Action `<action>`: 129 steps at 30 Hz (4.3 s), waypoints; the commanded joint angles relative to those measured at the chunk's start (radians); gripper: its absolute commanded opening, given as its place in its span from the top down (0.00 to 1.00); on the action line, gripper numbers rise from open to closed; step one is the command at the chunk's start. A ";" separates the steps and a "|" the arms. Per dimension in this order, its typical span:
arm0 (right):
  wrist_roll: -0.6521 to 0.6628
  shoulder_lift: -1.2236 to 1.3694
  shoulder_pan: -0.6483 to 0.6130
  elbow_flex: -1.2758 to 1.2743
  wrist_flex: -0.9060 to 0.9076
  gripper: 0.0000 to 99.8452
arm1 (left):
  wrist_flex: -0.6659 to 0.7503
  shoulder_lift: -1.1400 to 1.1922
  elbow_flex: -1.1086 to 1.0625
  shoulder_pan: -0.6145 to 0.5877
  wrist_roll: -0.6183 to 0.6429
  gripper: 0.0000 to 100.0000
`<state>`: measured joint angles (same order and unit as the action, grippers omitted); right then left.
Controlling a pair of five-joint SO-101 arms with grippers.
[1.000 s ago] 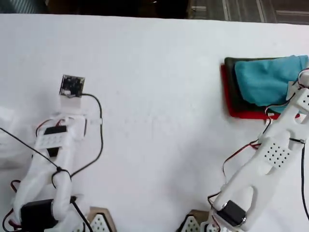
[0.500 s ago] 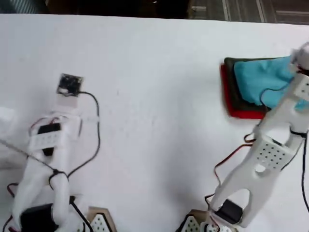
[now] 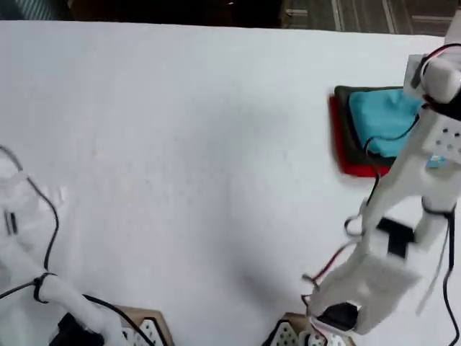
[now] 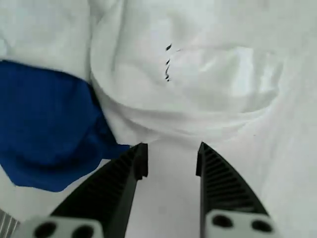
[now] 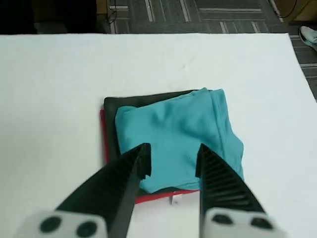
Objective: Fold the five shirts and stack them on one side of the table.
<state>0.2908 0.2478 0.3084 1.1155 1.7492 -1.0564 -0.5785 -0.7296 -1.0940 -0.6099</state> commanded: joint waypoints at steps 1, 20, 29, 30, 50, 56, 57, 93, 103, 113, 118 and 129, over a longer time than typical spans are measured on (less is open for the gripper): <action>-0.006 -0.412 -0.068 -0.465 0.021 0.85 | -0.006 -0.032 0.048 -0.074 -0.006 0.82; 0.311 -1.471 -0.059 -1.617 0.019 0.85 | 0.244 -0.028 -0.114 0.060 0.137 0.81; 0.338 -1.518 0.048 -1.683 0.019 0.85 | 0.256 0.388 0.048 0.058 0.086 0.81; 0.338 -1.518 0.047 -1.688 0.019 0.85 | 0.229 0.445 0.093 0.058 0.086 0.81; 0.336 -1.526 0.047 -1.738 0.019 0.85 | -0.331 0.919 0.532 0.161 0.135 0.97; 0.334 -1.526 0.047 -1.740 0.018 0.85 | -0.548 0.919 0.720 0.405 0.141 0.97; 0.333 -1.526 0.047 -1.740 0.018 0.85 | -0.583 0.919 0.753 0.457 0.141 0.97; -0.195 -0.946 -0.522 -2.036 -0.980 0.85 | -0.729 0.589 0.978 0.887 0.258 0.80; -0.203 -0.484 -0.797 -1.803 -0.983 0.85 | -0.684 0.597 0.756 0.442 0.115 0.80; -0.203 -0.335 -0.809 -1.797 -0.989 0.85 | -0.361 0.598 0.398 0.333 -0.023 0.84; -0.199 -0.278 -0.806 -1.798 -1.006 0.85 | -0.319 0.592 0.341 0.339 0.009 0.96; -0.345 -0.289 -0.639 -1.780 -1.052 0.85 | -0.598 0.591 0.501 0.210 -0.080 0.97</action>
<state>-0.0115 -0.0330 -0.3790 -0.7165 0.7104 -1.5827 0.0629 -0.3015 -0.8224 -0.6529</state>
